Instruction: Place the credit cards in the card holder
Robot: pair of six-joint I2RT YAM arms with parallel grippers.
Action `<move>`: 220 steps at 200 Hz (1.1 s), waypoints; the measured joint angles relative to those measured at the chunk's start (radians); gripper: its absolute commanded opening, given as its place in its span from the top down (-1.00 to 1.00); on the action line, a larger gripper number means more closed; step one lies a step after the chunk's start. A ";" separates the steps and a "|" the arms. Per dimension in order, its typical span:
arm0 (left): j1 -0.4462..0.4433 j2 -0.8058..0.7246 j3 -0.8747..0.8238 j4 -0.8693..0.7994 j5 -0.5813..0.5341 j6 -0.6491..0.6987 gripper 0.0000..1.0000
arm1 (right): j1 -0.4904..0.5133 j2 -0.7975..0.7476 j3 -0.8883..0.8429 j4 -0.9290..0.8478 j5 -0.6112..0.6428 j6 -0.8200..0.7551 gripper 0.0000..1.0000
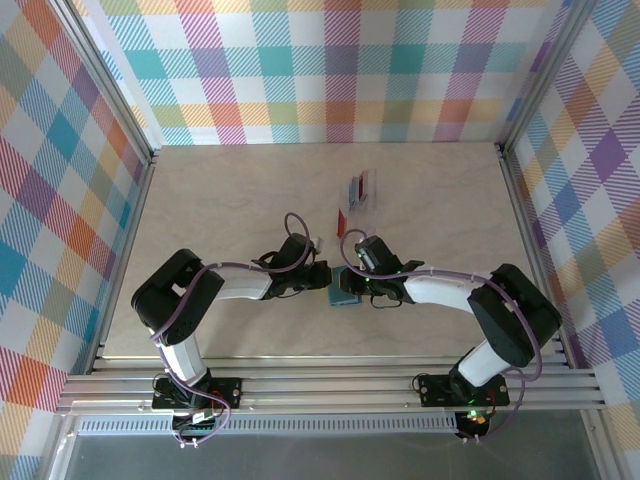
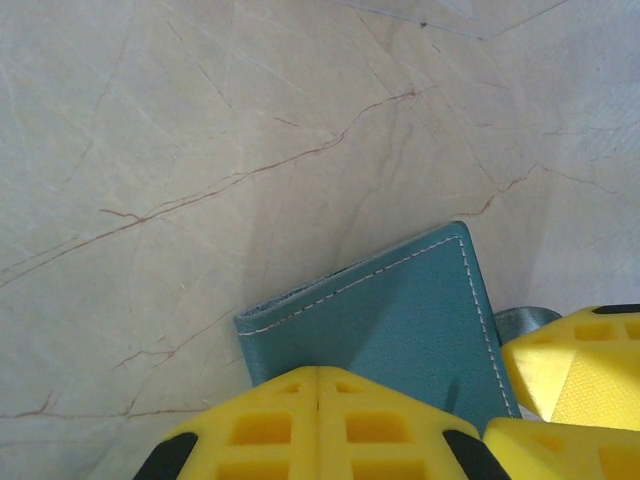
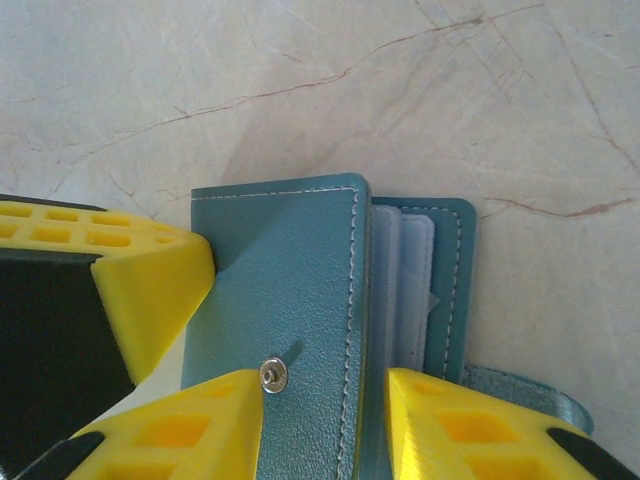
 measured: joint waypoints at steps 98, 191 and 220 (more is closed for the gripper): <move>0.000 0.000 -0.013 0.023 -0.001 -0.007 1.00 | 0.020 -0.032 -0.005 -0.002 -0.008 -0.015 0.51; 0.000 0.001 -0.033 0.065 -0.001 -0.030 1.00 | 0.078 -0.021 0.068 -0.082 0.072 -0.039 0.49; 0.000 0.002 -0.038 0.075 -0.001 -0.033 1.00 | 0.114 0.005 0.132 -0.134 0.138 -0.053 0.42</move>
